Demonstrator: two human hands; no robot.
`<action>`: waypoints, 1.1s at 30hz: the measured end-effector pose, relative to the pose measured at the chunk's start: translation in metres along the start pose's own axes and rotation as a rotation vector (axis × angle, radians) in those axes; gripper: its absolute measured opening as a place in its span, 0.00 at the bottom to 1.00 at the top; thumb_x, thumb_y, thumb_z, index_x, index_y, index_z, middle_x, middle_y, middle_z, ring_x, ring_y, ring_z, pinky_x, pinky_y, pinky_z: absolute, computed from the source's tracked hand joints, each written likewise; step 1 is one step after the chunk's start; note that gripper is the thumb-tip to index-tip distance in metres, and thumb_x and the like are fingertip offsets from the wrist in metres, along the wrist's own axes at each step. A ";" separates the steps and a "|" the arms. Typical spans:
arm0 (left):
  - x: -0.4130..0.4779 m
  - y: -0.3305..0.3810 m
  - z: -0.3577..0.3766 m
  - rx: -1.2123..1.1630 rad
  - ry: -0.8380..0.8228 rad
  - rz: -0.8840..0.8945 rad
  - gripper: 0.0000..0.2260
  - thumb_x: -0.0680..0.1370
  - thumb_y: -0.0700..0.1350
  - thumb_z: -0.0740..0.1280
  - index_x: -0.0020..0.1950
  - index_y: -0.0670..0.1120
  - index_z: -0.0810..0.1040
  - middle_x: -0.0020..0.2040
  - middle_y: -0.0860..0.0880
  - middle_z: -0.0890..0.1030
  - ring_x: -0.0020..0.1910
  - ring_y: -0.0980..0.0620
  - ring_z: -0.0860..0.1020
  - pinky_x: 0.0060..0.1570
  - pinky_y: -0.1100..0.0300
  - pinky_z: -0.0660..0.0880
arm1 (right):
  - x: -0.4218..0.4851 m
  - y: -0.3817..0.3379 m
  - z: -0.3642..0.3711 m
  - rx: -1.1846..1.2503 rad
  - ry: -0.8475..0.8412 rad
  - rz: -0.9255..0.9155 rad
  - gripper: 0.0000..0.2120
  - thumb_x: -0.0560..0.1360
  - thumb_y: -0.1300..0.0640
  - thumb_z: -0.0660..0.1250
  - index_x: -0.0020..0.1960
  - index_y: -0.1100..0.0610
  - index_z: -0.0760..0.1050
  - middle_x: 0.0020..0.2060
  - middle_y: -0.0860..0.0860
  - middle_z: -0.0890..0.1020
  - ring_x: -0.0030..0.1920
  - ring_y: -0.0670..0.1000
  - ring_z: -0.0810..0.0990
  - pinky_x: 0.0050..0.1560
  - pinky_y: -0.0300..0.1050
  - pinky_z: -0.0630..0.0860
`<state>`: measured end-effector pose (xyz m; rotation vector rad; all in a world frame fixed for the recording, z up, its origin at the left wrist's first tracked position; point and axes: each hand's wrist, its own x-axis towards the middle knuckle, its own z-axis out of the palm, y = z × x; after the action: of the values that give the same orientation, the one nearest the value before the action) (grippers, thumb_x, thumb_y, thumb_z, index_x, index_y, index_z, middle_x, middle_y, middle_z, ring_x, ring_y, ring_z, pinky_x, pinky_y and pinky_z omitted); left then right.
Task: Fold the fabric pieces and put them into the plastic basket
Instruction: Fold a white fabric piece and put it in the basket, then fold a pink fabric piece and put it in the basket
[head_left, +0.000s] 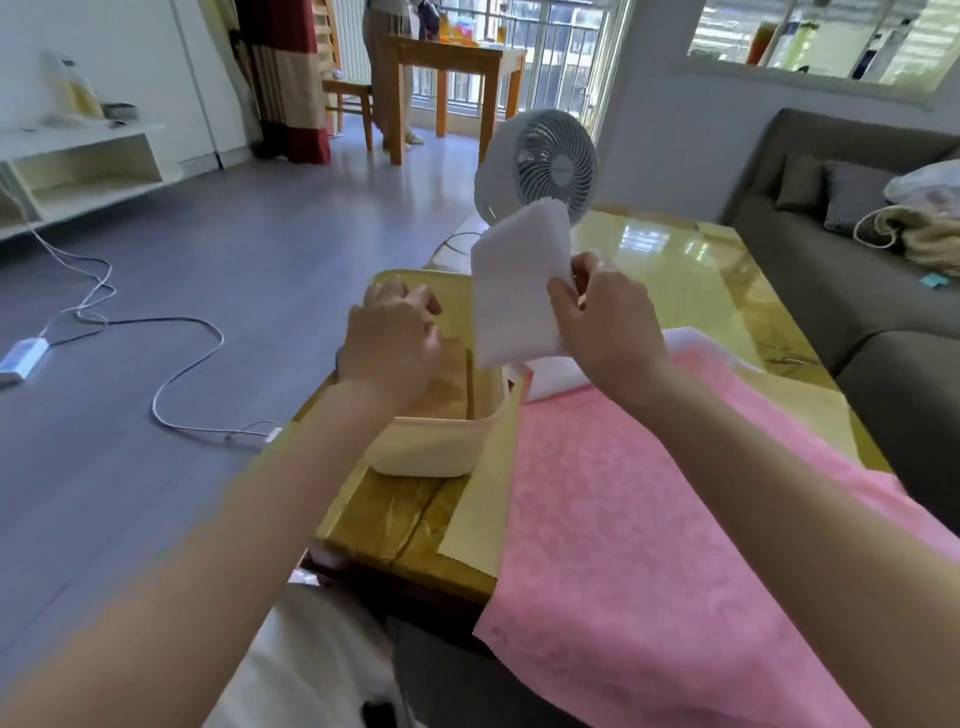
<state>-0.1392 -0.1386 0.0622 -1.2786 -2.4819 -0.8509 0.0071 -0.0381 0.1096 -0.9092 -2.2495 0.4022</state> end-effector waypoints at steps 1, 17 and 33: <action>0.004 -0.013 -0.001 0.081 -0.061 -0.064 0.13 0.77 0.42 0.61 0.62 0.44 0.75 0.60 0.42 0.73 0.61 0.43 0.69 0.58 0.51 0.66 | 0.001 -0.005 0.009 0.007 -0.029 -0.004 0.11 0.79 0.56 0.58 0.56 0.61 0.72 0.47 0.57 0.79 0.49 0.59 0.77 0.42 0.43 0.64; -0.014 -0.064 0.003 0.168 -0.181 -0.205 0.16 0.77 0.41 0.58 0.64 0.45 0.72 0.56 0.45 0.79 0.60 0.42 0.70 0.58 0.49 0.62 | 0.004 -0.010 0.105 -0.325 -0.538 0.033 0.18 0.74 0.64 0.60 0.64 0.57 0.71 0.60 0.56 0.76 0.60 0.58 0.75 0.60 0.52 0.74; -0.074 0.042 0.035 -0.225 0.017 0.340 0.08 0.74 0.35 0.64 0.52 0.41 0.77 0.49 0.42 0.77 0.47 0.46 0.77 0.46 0.55 0.76 | -0.116 0.069 0.040 -0.088 -0.071 0.093 0.09 0.77 0.62 0.61 0.57 0.60 0.71 0.49 0.54 0.77 0.49 0.54 0.76 0.43 0.49 0.73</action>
<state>-0.0595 -0.1485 0.0178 -1.6960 -2.1105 -1.0627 0.0757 -0.0721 -0.0088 -1.0637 -2.3109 0.3854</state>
